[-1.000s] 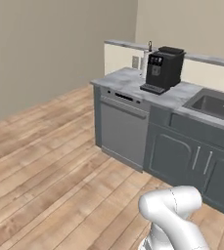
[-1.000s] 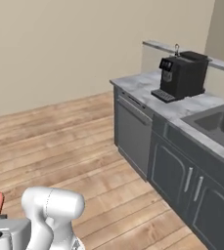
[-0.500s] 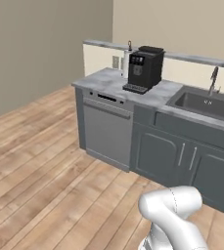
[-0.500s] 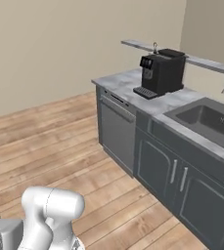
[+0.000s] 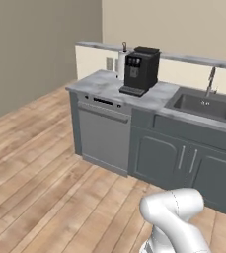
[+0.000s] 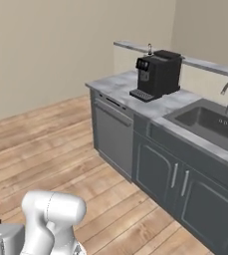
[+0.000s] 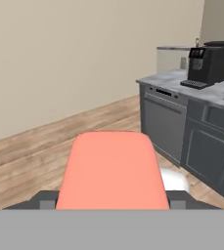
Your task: Locate and retrieve the bar soap and bar soap from the cabinet. Place them next to the sink.
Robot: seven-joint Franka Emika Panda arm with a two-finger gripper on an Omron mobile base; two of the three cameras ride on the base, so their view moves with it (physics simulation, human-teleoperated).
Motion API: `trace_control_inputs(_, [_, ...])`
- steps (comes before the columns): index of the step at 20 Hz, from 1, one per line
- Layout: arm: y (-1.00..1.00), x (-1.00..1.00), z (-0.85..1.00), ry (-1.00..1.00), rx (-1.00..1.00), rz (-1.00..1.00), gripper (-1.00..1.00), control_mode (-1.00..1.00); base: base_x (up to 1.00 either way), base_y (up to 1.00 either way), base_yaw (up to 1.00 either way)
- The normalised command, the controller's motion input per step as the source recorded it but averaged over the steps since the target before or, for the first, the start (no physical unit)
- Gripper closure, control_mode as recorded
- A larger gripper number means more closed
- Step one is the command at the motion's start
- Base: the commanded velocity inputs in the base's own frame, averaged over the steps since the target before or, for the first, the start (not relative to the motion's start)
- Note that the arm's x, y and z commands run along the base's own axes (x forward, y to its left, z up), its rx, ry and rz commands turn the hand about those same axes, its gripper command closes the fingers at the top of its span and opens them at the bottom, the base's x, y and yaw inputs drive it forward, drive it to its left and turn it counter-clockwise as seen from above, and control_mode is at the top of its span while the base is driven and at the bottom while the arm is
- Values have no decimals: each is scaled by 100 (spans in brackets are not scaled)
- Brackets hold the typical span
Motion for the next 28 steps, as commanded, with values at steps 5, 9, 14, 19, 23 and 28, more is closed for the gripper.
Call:
trace_control_inputs(5, [0, 0, 0, 0, 0, 0, 100, 100, 32, 57, -22])
trace_control_inputs(9, [0, 0, 0, 0, 0, 0, 100, 100, 33, 48, -17])
trace_control_inputs(14, [0, 0, 0, 0, 0, 0, 100, 100, 20, 5, -38])
trace_control_inputs(19, [0, 0, 0, 0, 0, 0, 100, 100, 0, 0, -49])
trace_control_inputs(23, [0, 0, 0, 0, 0, 0, 100, 100, 0, 0, -49])
trace_control_inputs(28, [0, 0, 0, 0, 0, 0, 100, 100, 0, 0, -46])
